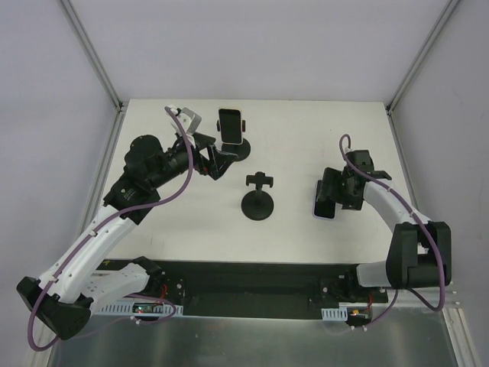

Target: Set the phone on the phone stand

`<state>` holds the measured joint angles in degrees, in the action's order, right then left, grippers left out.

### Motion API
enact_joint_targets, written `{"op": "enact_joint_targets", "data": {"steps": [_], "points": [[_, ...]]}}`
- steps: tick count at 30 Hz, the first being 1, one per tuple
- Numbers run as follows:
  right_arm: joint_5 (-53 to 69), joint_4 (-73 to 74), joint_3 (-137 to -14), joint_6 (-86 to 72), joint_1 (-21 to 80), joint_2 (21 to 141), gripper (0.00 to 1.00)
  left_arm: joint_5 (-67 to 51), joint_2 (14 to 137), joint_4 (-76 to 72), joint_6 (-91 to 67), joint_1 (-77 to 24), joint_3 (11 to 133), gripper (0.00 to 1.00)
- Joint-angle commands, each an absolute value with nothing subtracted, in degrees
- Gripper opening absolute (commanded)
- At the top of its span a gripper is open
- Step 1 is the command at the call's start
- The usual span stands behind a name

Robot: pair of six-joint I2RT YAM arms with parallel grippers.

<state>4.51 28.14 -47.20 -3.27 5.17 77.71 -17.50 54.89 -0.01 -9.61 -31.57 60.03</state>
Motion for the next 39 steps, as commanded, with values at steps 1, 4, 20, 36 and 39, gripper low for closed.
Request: {"op": "enact_joint_targets", "data": {"steps": [1, 4, 20, 36, 39], "points": [[6.24, 30.84, -53.94, 1.47, 5.71, 81.45, 0.96, -17.49, 52.82, -1.05, -9.14, -32.08, 60.47, 0.88], [6.85, 32.78, -57.03, 2.81, 5.63, 86.11, 0.96, -17.84, 52.65, -0.97, -9.14, -32.08, 60.56, 0.88], [0.35, 42.09, -69.69, 3.08, 9.49, 102.65, 0.96, -18.37, 52.91, -0.97, -9.41, -32.08, 60.64, 0.88], [-3.78, 43.68, -69.7, 0.62, 10.72, 107.75, 0.88, -18.02, 52.03, -0.97, -9.23, -32.08, 60.56, 0.88], [-3.69, 43.16, -69.61, 0.44, 10.72, 108.02, 0.79, -17.67, 51.86, -0.97, -8.97, -32.08, 60.47, 0.88]]}}
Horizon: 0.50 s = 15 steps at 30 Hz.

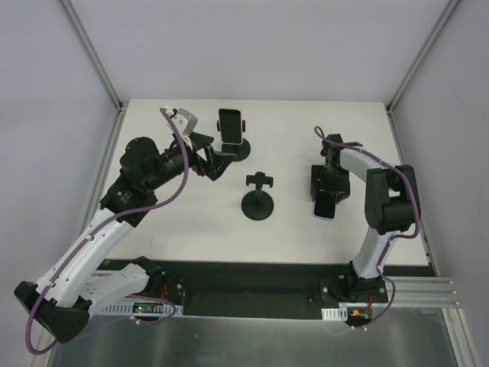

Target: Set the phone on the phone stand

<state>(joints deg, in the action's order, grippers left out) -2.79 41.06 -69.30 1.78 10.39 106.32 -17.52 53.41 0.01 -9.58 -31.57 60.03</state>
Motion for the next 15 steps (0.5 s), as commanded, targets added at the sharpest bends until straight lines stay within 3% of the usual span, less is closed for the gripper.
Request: {"op": "enact_joint_targets", "data": {"steps": [1, 2, 3, 5, 6, 7, 15], "points": [[-2.91, 42.98, -69.26, 0.61, 10.72, 107.76, 0.71, -17.58, 52.03, -1.05, -8.96, -32.17, 60.47, 0.88], [-2.38, 42.37, -69.08, 0.7, 10.64, 107.58, 0.63, -17.58, 52.03, -1.05, -9.05, -32.08, 60.47, 0.88], [-2.03, 41.84, -68.91, 0.88, 10.72, 107.4, 0.48, -17.93, 52.03, -0.97, -8.97, -32.17, 60.56, 0.88], [-1.41, 40.96, -68.56, 0.88, 10.72, 107.14, 0.32, -18.1, 51.86, -1.05, -8.97, -32.17, 60.64, 0.88], [-1.49, 40.61, -68.47, 0.88, 10.72, 107.05, 0.14, -17.93, 51.59, -1.05, -8.88, -32.17, 60.64, 0.88], [-1.76, 40.34, -68.47, 0.88, 10.72, 106.79, 0.02, -17.41, 51.5, -1.05, -8.7, -32.25, 60.38, 0.88], [-3.86, 28.23, -58.37, 1.49, 10.9, 92.93, 0.01, -17.85, 51.68, -1.05, -8.7, -32.26, 60.47, 0.88]]}}
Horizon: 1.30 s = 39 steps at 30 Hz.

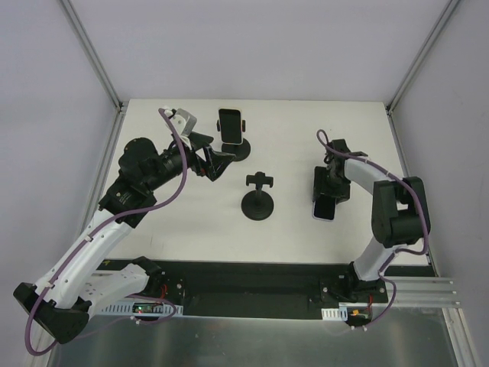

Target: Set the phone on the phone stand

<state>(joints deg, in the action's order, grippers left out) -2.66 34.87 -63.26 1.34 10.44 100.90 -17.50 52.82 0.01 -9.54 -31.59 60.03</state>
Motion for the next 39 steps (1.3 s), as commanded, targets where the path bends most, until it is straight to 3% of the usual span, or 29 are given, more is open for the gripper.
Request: {"op": "enact_joint_targets", "data": {"steps": [1, 13, 21, 29, 33, 39], "points": [[-5.0, 26.56, -57.66, 1.41, 10.9, 91.6, 0.01, -17.32, 51.77, -1.05, -8.44, -32.26, 60.29, 0.88], [1.47, 3.17, -38.07, 3.77, 11.77, 60.23, 0.01, -19.24, 53.96, -0.88, -9.75, -32.34, 60.82, 0.89], [-1.38, 12.38, -46.49, 8.35, 22.03, 47.65, 0.01, -27.5, 58.0, -3.34, -13.18, -32.52, 61.43, 0.85], [-6.23, 14.33, -55.45, 8.96, 39.26, 48.59, 0.01, -41.04, 60.9, -13.09, -17.66, -33.92, 59.15, 0.84], [-15.53, 12.49, -59.84, 11.07, 51.91, 51.76, 0.01, -42.28, 61.35, -14.41, -18.55, -35.07, 59.06, 0.86], [-21.43, 8.62, -63.1, 13.18, 60.37, 56.42, 0.01, -37.36, 62.22, -11.08, -18.02, -35.51, 59.41, 0.88]]}}
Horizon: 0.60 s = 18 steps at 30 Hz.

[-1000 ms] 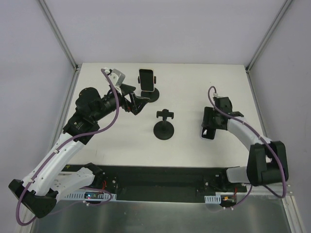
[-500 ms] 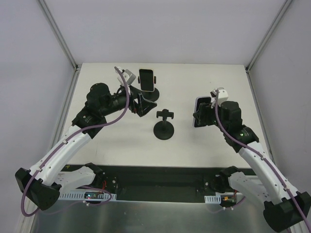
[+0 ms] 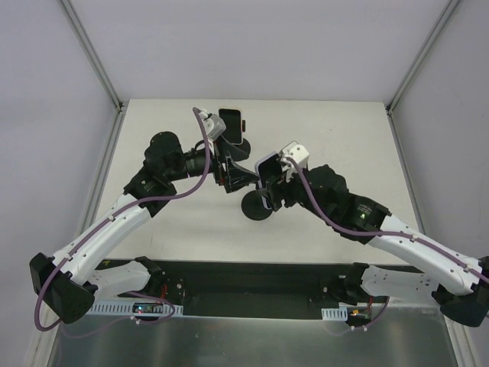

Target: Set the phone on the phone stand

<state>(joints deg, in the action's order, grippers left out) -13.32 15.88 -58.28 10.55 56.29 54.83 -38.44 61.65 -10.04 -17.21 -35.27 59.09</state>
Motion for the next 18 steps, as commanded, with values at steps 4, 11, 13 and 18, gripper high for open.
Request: {"op": "enact_joint_targets", "data": {"steps": [4, 11, 13, 18], "points": [[-27.59, 6.86, -64.51, 15.63, 64.15, 59.06, 0.01, -38.06, 63.28, -10.2, -18.28, -36.12, 60.12, 0.84], [-31.9, 3.17, -66.97, 19.06, 68.64, 62.05, 0.01, -38.93, 66.44, -7.56, -18.37, -36.65, 61.79, 0.53], [-32.34, 3.25, -67.5, 19.6, 69.43, 62.49, 0.01, -38.93, 66.36, -7.47, -17.84, -36.65, 61.79, 0.46], [-30.33, 8.15, -68.55, 19.08, 69.87, 64.07, 0.08, -39.37, 66.36, -7.03, -16.79, -36.74, 62.14, 0.0]]}}
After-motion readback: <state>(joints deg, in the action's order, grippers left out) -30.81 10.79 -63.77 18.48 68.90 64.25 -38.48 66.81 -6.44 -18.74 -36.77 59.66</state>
